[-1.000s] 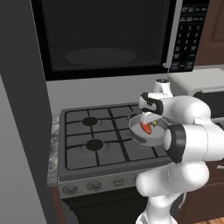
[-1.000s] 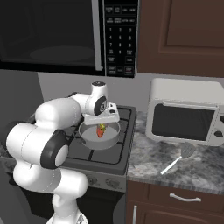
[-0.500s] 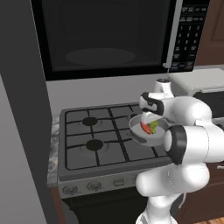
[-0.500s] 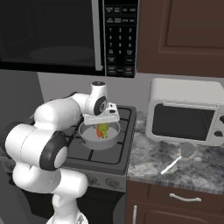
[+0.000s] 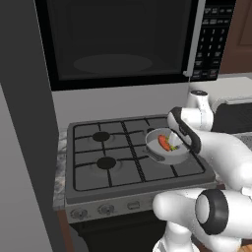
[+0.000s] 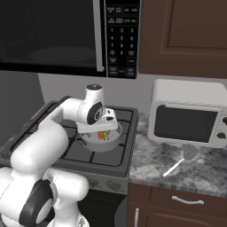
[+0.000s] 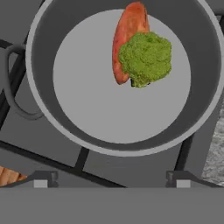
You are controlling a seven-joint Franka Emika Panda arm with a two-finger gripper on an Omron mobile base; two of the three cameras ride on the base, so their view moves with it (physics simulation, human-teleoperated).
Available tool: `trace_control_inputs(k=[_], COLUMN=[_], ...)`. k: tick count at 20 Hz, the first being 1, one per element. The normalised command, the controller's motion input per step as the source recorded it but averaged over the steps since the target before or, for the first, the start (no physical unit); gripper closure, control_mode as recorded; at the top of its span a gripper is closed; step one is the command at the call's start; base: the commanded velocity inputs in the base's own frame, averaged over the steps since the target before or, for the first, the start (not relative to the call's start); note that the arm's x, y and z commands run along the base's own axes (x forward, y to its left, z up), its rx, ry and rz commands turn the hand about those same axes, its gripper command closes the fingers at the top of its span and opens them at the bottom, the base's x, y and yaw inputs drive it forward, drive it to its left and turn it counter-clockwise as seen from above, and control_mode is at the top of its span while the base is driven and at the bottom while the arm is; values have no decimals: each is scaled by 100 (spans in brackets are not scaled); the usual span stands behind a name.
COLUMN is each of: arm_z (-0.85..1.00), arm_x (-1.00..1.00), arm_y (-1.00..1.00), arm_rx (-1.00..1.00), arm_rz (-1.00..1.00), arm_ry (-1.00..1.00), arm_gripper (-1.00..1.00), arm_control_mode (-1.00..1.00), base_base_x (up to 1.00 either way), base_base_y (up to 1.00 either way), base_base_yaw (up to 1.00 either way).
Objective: Put the broccoli and sweet potato in the pot. Retrieve the spatula and lightly stir the vegetables in the pot.
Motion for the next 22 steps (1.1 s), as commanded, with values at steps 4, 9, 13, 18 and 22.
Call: trace_control_inputs(k=[4,9,13,18,22], arm_z=[13,0,0,4,4], arm_x=[-63,-39,-2,0,-2], arm_y=[0,-2,-54,-94,-100], arm_rx=[0,0,0,4,8], arm_rz=[1,0,-13,-27,-26], arm_ry=[-5,-2,2,11,11], arm_gripper=[-100,-100,-100,-100,-100], arm_control_mode=[-100,-100,-100,-100,-100], base_base_x=[0,0,0,0,0], base_base_y=[0,0,0,0,0], base_base_yaw=[0,0,0,0,0])
